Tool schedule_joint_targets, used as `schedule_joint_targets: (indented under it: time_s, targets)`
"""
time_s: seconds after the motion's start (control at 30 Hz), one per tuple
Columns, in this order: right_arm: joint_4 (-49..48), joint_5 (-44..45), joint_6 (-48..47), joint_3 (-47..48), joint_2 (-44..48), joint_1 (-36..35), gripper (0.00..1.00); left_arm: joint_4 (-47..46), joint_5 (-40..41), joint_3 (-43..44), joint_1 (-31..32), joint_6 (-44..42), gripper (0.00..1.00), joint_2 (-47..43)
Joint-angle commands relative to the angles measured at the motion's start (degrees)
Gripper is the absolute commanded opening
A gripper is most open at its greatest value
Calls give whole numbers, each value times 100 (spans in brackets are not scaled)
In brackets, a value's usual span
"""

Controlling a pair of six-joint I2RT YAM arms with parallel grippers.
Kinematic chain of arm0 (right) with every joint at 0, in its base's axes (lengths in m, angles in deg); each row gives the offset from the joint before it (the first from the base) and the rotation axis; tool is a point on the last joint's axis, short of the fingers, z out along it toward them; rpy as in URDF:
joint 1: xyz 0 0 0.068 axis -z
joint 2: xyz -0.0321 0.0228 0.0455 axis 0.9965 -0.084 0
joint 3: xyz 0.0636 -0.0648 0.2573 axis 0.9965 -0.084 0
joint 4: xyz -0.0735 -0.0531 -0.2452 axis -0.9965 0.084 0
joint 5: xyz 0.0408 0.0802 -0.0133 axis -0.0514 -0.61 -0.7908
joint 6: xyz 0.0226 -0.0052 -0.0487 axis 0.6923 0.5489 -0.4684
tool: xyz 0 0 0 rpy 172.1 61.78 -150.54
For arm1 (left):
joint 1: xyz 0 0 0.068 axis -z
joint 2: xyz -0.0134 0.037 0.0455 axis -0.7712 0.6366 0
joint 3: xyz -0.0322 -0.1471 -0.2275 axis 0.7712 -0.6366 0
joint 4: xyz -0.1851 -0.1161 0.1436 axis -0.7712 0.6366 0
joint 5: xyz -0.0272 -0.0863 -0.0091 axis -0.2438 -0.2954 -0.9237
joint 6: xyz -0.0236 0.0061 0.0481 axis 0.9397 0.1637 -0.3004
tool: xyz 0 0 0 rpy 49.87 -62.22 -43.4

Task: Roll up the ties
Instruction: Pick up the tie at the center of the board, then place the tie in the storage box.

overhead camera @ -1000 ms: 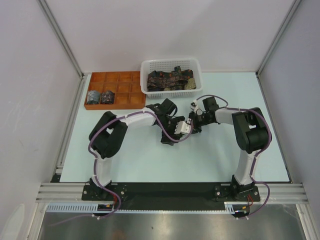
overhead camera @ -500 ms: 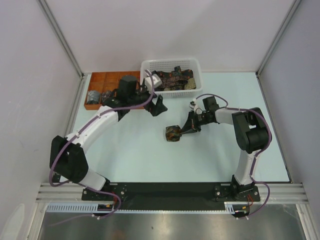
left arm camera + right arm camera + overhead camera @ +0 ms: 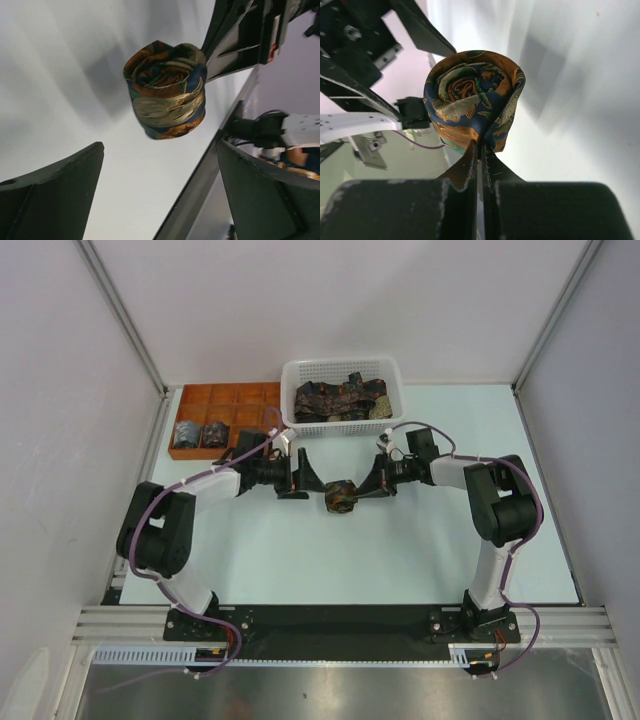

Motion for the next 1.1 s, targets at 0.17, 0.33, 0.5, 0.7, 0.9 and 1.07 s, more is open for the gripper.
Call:
schedule_joint_targets:
  time_s: [0.17, 0.33, 0.5, 0.7, 0.9, 1.07]
  targets:
    - [-1375, -458, 1201, 158, 125, -43, 0, -3131, -978, -545, -110, 2504, 100, 232]
    - [-2050, -510, 1824, 79, 222, -69, 0, -3626, -1067, -581, -110, 2823, 99, 337]
    - [-2394, -537, 2132, 62, 248, -130, 0, -3749, -1067, -607, -101, 2929, 100, 381]
    - [-2781, -528, 2449, 88, 239, -166, 0, -3600, -1006, -643, -101, 2859, 100, 294]
    - [-2887, -511, 2537, 141, 283, -183, 0, -3117, -769, -608, -119, 2604, 100, 267]
    - [-2869, -484, 2520, 132, 310, -183, 0, -3310, -830, -599, -119, 2727, 100, 276]
